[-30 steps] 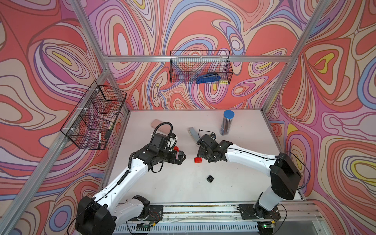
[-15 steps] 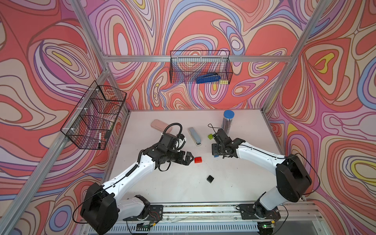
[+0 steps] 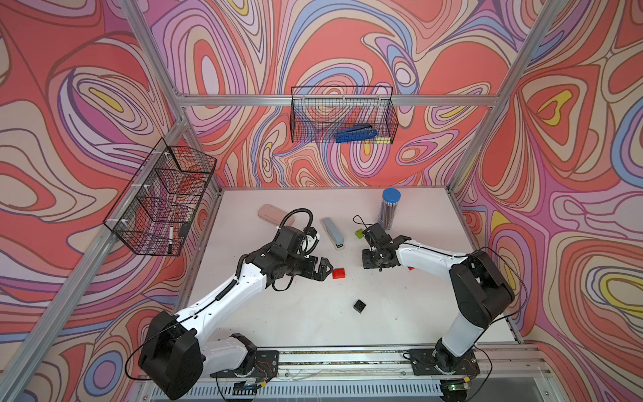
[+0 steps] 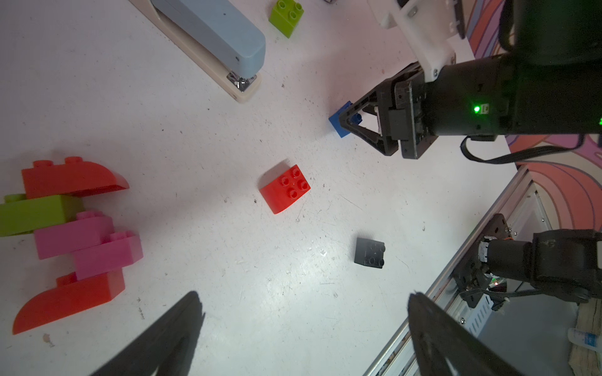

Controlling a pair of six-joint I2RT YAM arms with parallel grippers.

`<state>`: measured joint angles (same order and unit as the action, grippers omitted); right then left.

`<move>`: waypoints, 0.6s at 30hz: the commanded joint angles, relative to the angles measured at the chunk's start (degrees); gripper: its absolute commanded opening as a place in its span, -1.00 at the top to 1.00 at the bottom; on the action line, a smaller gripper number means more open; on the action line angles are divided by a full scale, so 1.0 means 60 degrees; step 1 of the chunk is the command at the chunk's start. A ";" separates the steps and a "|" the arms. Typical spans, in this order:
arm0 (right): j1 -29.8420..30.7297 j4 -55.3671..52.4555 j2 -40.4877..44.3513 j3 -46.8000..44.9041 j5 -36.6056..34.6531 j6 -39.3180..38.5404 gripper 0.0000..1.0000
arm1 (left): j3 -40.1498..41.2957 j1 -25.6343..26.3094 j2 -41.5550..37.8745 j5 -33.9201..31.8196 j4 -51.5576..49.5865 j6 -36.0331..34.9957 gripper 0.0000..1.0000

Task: Assemble the letter s with lego
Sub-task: Pick up the lego brick from the center of the board.

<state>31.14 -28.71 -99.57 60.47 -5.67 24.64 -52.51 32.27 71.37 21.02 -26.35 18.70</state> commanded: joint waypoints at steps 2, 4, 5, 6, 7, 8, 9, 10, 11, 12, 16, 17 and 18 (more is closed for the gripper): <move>-0.0075 0.0039 -0.0213 0.0090 0.0036 0.0002 0.04 | -0.0228 0.0028 0.0072 -0.0030 -0.0156 0.0003 -1.00; -0.0087 0.0053 -0.0207 0.0074 0.0043 -0.0025 0.08 | -0.0200 0.0038 0.0082 -0.0025 -0.0179 -0.0024 -1.00; -0.0091 0.0046 -0.0213 0.0084 0.0043 -0.0034 0.11 | -0.0206 0.0028 0.0072 -0.0018 -0.0178 -0.0026 -0.99; -0.0091 0.0040 -0.0231 0.0095 0.0038 -0.0053 0.14 | -0.0206 0.0030 0.0072 -0.0022 -0.0200 -0.0035 -1.00; -0.0106 0.0026 -0.0251 0.0116 0.0018 -0.0070 0.15 | -0.0200 0.0034 0.0072 -0.0019 -0.0194 -0.0038 -1.00; -0.0108 0.0010 -0.0264 0.0130 0.0016 -0.0089 0.17 | -0.0185 0.0027 0.0079 -0.0019 -0.0195 -0.0041 -1.00; -0.0112 -0.0030 -0.0265 0.0174 0.0008 -0.0107 0.18 | -0.0184 0.0029 0.0073 -0.0016 -0.0194 -0.0054 -1.00; -0.0121 -0.0100 -0.0266 0.0203 -0.0027 -0.0112 0.19 | -0.0184 0.0030 0.0096 -0.0023 -0.0208 -0.0055 -1.00; -0.0121 -0.0154 -0.0398 0.0244 -0.0048 -0.0141 0.19 | -0.0184 0.0040 0.0087 -0.0019 -0.0217 -0.0073 -1.00; -0.0121 -0.0191 -0.0563 0.0271 -0.0061 -0.0145 0.18 | -0.0192 0.0028 0.0087 -0.0019 -0.0235 -0.0083 -1.00; -0.0121 -0.0217 -0.0552 0.0282 -0.0168 -0.0146 0.19 | -0.0198 0.0027 0.0109 0.0020 -0.0252 -0.0113 -0.99; -0.0121 -0.0232 -0.0558 0.0290 -0.0182 -0.0140 0.18 | -0.0199 0.0030 0.0106 0.0017 -0.0252 -0.0129 -1.00; -0.0121 -0.0238 -0.0573 0.0289 -0.0157 -0.0144 0.18 | -0.0213 0.0031 0.0122 0.0033 -0.0273 -0.0150 -1.00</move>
<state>30.72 -29.52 -102.45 61.14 -5.65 24.23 -52.51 32.27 71.42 21.02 -26.85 18.61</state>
